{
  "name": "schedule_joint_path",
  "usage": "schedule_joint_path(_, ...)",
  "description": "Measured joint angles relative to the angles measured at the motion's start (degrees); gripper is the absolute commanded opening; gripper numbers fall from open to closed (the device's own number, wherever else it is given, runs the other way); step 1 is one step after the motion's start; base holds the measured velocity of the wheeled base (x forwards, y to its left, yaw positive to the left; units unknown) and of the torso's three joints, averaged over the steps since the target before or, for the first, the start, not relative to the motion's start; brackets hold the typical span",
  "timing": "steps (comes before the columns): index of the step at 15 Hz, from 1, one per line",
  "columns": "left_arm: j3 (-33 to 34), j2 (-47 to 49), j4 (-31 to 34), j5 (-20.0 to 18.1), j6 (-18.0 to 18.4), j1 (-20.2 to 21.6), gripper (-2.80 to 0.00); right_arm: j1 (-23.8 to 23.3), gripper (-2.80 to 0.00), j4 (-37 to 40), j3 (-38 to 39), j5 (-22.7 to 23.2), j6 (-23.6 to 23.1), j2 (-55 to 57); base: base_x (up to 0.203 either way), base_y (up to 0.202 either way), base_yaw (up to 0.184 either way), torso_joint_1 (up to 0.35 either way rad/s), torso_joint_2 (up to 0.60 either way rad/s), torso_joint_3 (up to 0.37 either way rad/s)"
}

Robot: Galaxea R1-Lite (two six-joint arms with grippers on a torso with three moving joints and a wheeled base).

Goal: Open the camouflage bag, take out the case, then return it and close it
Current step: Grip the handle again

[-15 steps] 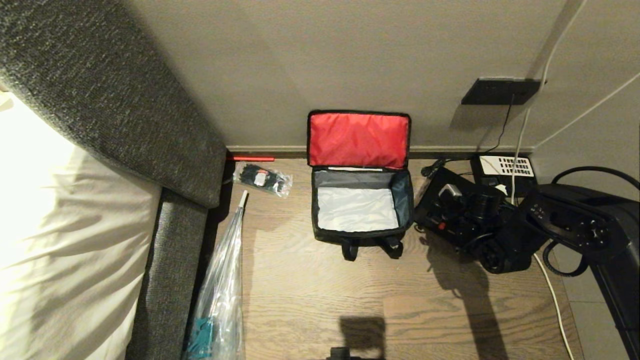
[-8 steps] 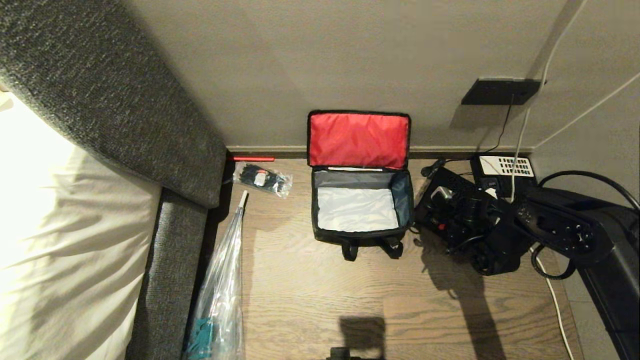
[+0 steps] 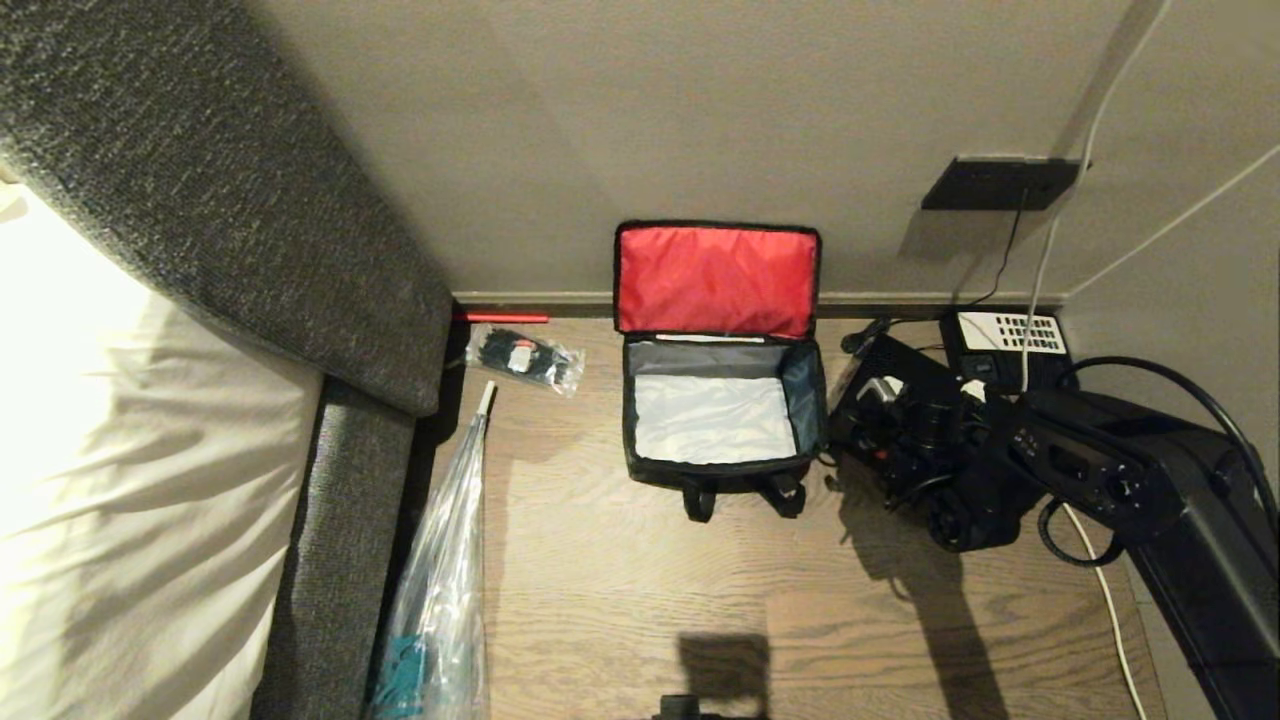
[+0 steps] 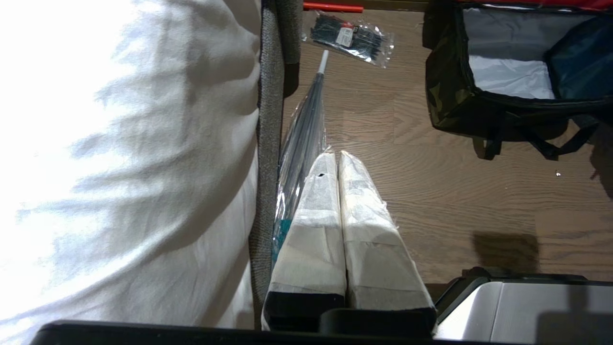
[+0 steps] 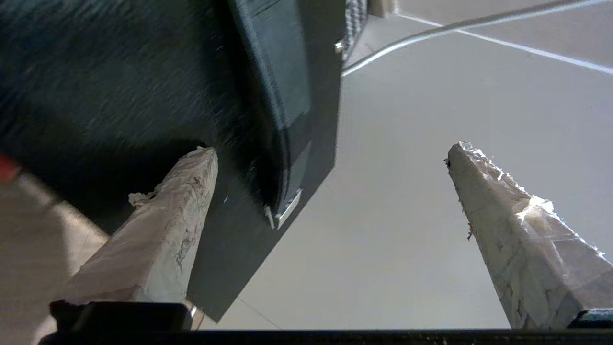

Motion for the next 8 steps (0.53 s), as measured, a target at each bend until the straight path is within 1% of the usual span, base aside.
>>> schedule_joint_path(4,0.00,0.00,0.00,-0.01,0.05,0.00,-2.80,-1.47,0.00,-0.08,-4.16,-0.02,-0.86,2.17,0.000,0.000,0.000,0.000,0.00,0.000)
schedule_joint_path(8,0.00,0.00,0.00,0.01,0.02,0.02,-2.80,-2.81,0.00,0.00,-5.95,0.10,-1.82,3.26,0.000,0.000,0.000,0.000,0.00,0.000)
